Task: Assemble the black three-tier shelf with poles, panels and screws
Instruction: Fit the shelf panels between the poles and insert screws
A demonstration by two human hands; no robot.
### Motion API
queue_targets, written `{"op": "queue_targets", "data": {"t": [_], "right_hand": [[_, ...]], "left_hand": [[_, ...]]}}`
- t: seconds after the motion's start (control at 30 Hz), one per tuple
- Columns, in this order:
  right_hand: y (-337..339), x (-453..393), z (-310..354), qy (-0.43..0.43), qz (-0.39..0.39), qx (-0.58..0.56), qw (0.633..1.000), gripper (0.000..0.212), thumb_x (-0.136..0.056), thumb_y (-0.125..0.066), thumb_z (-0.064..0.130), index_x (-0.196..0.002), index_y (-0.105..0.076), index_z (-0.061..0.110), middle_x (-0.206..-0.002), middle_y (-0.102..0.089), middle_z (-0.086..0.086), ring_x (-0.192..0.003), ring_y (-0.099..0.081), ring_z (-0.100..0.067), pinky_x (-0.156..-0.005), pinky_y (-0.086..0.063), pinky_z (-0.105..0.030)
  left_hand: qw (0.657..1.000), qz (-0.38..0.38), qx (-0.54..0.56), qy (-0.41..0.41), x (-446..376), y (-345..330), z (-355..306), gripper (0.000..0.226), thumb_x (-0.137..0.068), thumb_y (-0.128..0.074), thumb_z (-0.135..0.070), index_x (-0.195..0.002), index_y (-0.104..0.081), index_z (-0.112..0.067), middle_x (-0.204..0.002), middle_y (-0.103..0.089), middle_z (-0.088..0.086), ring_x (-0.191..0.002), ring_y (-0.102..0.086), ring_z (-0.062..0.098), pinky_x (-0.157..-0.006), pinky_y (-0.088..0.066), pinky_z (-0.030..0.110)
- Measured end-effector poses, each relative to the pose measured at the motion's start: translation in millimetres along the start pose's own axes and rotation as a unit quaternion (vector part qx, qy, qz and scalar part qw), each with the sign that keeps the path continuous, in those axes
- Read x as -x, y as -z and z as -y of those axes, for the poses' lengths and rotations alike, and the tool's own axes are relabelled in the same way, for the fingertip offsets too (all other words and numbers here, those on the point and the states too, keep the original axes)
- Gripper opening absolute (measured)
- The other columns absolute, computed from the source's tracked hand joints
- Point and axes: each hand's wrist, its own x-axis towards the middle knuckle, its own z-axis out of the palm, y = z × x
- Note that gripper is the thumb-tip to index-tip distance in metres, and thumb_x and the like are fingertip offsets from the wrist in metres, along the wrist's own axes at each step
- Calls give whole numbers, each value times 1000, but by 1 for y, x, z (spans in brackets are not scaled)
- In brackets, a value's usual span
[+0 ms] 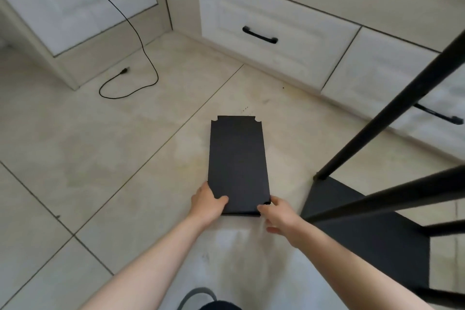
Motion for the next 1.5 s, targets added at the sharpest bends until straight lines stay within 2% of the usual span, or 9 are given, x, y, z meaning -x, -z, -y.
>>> {"op": "queue_targets", "data": {"t": [0.17, 0.33, 0.5, 0.63, 0.77, 0.97, 1.2, 1.43, 1.5], "right_hand": [[-3, 7, 8, 1, -25, -66, 997, 25, -96, -61, 25, -118, -52, 22, -110, -59, 0, -101, -55, -20, -93, -51, -38], [-1, 19, 21, -4, -21, -244, 970, 42, -93, -67, 14, -129, -46, 9, -116, -60, -11, -102, -67, -30, -90, -56, -38], [0, 47, 41, 8, 22, -391, 920, 39, -96, -56, -5, -129, -39, 4, -121, -57, -22, -95, -69, -39, -84, -56, -51], [4, 81, 57, 27, 21, -390, 920, 36, -95, -53, -9, -125, -39, 5, -118, -56, -23, -96, -67, -41, -78, -58, -50], [15, 125, 76, 61, 26, -372, 926, 37, -95, -53, -9, -119, -37, 15, -105, -56, -13, -89, -68, -35, -61, -59, -41], [40, 209, 108, 136, 46, -365, 920, 41, -94, -54, -11, -121, -41, 17, -115, -56, -14, -93, -71, -38, -66, -62, -46], [82, 322, 140, 214, 62, -373, 901, 27, -92, -54, -14, -107, -50, 8, -115, -58, -18, -81, -73, -41, -62, -61, -49], [134, 418, 134, 253, 93, -344, 899, 20, -91, -54, -10, -110, -55, -2, -105, -67, -21, -85, -73, -41, -66, -61, -49], [152, 438, 128, 260, 81, -331, 904, 18, -92, -54, -6, -110, -55, 0, -101, -67, -20, -82, -74, -38, -68, -61, -47]], "left_hand": [[993, -49, 107, 23, -2, 3, -5, 43, -96, -60, -21, -136, -45, -15, -127, -62, 4, -104, -58, 21, -82, -45, 29], [959, -72, 270, 44, 0, 15, -16, 42, -94, -67, -7, -131, -50, -4, -127, -65, 11, -110, -64, 28, -99, -52, 45], [913, -51, 402, 46, 19, 33, -31, 46, -91, -67, 4, -134, -53, 0, -125, -67, 14, -105, -67, 28, -90, -55, 40], [903, -33, 428, 30, 46, 52, -39, 53, -90, -66, 6, -140, -50, 1, -127, -67, 13, -109, -67, 28, -102, -51, 44], [900, -12, 435, -12, 84, 80, -55, 57, -88, -67, 9, -141, -49, -4, -111, -73, 3, -96, -70, 19, -76, -57, 31], [891, 7, 446, -82, 153, 125, -90, 67, -83, -70, 12, -143, -45, -6, -96, -78, 4, -84, -76, 19, -62, -59, 25], [876, 9, 453, -163, 229, 180, -158, 79, -86, -70, 4, -154, -30, -4, -119, -68, 17, -98, -71, 27, -76, -56, 35], [867, 17, 451, -211, 285, 219, -212, 7, -98, -62, -11, -101, -65, -6, -98, -70, 8, -63, -72, 13, -53, -57, 23], [862, 7, 463, -206, 296, 227, -225, 8, -100, -60, -17, -96, -64, -10, -88, -69, 3, -59, -71, 12, -51, -56, 25]]}}
